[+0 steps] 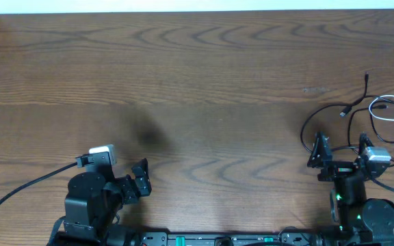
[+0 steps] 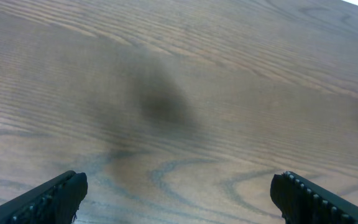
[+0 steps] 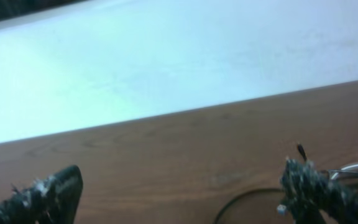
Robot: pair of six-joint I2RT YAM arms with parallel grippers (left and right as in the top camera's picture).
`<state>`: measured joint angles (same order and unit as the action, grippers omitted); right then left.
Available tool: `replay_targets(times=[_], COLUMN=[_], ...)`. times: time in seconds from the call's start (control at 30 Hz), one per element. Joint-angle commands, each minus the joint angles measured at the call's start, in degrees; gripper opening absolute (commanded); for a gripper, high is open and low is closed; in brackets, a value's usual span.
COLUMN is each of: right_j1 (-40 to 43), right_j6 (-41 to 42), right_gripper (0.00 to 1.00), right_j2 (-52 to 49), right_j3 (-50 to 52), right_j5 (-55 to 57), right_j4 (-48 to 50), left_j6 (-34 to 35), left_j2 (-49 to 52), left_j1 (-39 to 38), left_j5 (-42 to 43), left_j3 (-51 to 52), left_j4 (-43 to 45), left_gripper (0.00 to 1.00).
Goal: Untangle cables
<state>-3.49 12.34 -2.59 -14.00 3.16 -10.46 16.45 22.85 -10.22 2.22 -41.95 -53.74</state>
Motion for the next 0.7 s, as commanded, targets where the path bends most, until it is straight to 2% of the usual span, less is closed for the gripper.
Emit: replay_targets(times=[0.0, 0.23, 0.33, 0.47, 0.57, 0.67], right_j1=[0.5, 1.0, 1.1, 1.1, 1.1, 1.1], right_j6=[-0.8, -0.9, -4.5, -11.3, -11.8, -12.1], right_gripper=[0.99, 0.99, 0.99, 0.99, 0.99, 0.99], right_j2=[2.1, 2.3, 2.3, 2.3, 2.3, 2.3], right_j3=[4.4, 11.6, 13.7, 13.7, 13.7, 13.7], right_j5=[-0.5, -0.6, -0.5, -0.7, -0.7, -1.5], right_j4=[4.4, 15.6, 20.0, 19.8, 17.1, 8.0], left_j6=[-0.5, -0.5, -0.5, -0.5, -0.5, -0.5], left_j2=[-0.1, -0.1, -0.1, -0.1, -0.1, -0.1], left_j1=[0.3, 0.3, 0.3, 0.3, 0.3, 0.3], left_j5=[-0.9, -0.9, -0.9, -0.9, -0.9, -0.9], left_j3=[0.2, 0.2, 0.2, 0.2, 0.2, 0.2], left_j4=[0.0, 0.0, 0.0, 0.0, 0.0, 0.0], left_gripper=[0.99, 0.99, 0.99, 1.00, 0.99, 0.99])
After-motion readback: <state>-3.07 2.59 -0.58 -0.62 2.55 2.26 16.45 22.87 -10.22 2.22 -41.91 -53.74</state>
